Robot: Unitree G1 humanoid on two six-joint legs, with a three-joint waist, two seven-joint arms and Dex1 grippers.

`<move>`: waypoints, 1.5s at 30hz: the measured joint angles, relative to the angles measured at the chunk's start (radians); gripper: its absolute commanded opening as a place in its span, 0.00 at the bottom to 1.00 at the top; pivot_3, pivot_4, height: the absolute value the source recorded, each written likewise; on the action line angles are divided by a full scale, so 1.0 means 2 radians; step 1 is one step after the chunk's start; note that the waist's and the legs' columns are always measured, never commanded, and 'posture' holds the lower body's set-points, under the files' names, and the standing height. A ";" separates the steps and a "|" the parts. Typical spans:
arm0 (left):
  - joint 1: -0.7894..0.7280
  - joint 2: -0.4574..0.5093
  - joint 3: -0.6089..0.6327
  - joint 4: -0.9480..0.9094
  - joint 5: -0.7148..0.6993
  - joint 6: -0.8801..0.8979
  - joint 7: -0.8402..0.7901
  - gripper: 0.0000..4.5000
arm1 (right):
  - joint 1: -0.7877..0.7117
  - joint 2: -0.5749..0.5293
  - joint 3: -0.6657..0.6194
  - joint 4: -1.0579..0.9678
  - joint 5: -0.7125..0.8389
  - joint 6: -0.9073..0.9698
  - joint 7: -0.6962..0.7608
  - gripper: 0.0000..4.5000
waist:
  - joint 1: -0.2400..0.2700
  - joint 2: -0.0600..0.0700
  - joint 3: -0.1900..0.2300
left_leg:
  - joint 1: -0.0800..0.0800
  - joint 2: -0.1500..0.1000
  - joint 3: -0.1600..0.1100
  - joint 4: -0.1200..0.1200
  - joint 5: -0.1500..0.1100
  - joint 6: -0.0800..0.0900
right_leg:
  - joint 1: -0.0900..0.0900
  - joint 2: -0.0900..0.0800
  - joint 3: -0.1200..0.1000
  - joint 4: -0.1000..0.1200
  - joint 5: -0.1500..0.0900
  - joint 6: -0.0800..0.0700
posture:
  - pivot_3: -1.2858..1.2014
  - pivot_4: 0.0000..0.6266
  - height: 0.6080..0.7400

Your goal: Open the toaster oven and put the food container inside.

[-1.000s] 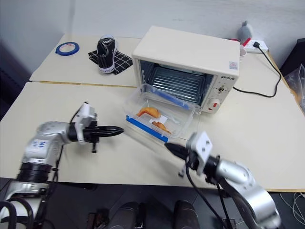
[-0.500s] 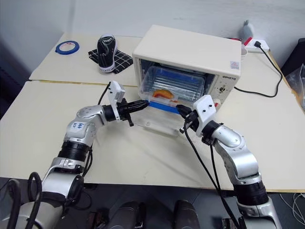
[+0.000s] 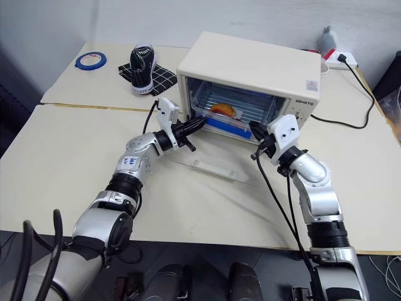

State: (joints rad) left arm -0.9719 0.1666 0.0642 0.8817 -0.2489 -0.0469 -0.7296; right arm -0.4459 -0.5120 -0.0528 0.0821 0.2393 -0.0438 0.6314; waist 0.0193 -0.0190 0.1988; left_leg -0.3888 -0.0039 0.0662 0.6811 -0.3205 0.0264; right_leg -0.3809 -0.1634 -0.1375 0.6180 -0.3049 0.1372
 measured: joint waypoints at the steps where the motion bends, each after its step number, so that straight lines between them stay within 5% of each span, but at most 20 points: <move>1: 0.009 0.006 0.001 -0.013 -0.002 0.002 -0.014 0.00 | 0.013 0.000 -0.004 -0.014 0.015 -0.003 0.013 0.00 | 0.000 0.000 0.000 | 0.000 0.000 0.000 0.000 0.000 0.000 | 0.000 0.000 0.000 0.000 0.000 0.000 | 0.52 0.24 1.00; 7: 0.107 0.116 0.003 -0.132 -0.023 0.070 -0.113 0.00 | 0.140 -0.043 -0.066 -0.140 0.088 0.029 0.060 0.00 | -0.010 0.000 0.000 | 0.000 0.001 -0.001 -0.001 0.000 0.000 | 0.000 0.000 0.001 0.000 0.000 0.000 | 0.52 0.24 1.00; 9: 0.140 0.152 0.019 -0.171 -0.048 0.088 -0.158 0.09 | 0.176 -0.056 -0.086 -0.151 0.094 0.049 0.061 0.00 | -0.010 0.000 0.000 | 0.001 0.001 -0.002 0.000 0.000 0.000 | 0.000 0.000 0.001 0.000 0.000 0.000 | 0.52 0.24 1.00; 14: 0.226 0.252 0.040 -0.279 -0.090 0.095 -0.276 0.39 | 0.215 -0.080 -0.077 -0.079 0.067 0.058 0.097 0.00 | -0.010 0.001 0.000 | 0.002 0.001 -0.002 0.000 0.000 0.000 | 0.001 0.000 0.002 0.000 0.000 0.000 | 0.52 0.24 1.00; 23: 0.287 0.272 0.078 -0.397 -0.155 0.187 -0.260 0.98 | 0.107 -0.037 -0.012 0.080 0.026 -0.007 0.157 0.00 | -0.013 0.003 0.001 | 0.002 0.001 -0.003 -0.001 0.000 0.000 | 0.001 0.000 0.001 0.000 0.000 0.000 | 0.52 0.24 1.00; 33: 0.318 0.267 0.097 -0.439 -0.177 0.224 -0.212 0.99 | 0.091 0.021 -0.037 0.015 0.100 -0.039 0.172 0.00 | -0.010 0.004 0.002 | 0.002 0.001 -0.003 0.000 0.000 0.000 | 0.002 -0.001 0.001 0.000 0.000 0.000 | 0.52 0.24 1.00; 42: 0.293 0.250 0.092 -0.399 -0.148 0.163 -0.188 0.99 | -0.027 0.048 -0.087 0.024 0.168 0.005 0.105 0.00 | -0.011 0.004 0.002 | 0.002 0.001 -0.003 0.000 0.000 0.000 | 0.001 0.000 0.001 0.000 0.000 0.000 | 0.52 0.24 1.00; 45: 0.291 0.243 0.089 -0.385 -0.134 0.141 -0.178 1.00 | -0.017 0.024 -0.087 0.019 0.178 0.037 0.124 0.14 | -0.008 0.004 0.002 | 0.001 0.000 -0.004 0.000 0.000 0.000 | 0.001 0.000 0.001 0.000 0.000 0.000 | 0.52 0.24 1.00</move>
State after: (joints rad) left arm -0.3892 0.6527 0.2430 0.1126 -0.5161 0.2349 -1.0854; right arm -0.4798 -0.4638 -0.2261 0.1204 0.5958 0.0306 0.8794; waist 0.0039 -0.0107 0.2029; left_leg -0.3864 -0.0031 0.0587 0.6810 -0.3212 0.0265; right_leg -0.3785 -0.1644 -0.1349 0.6186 -0.3048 0.1370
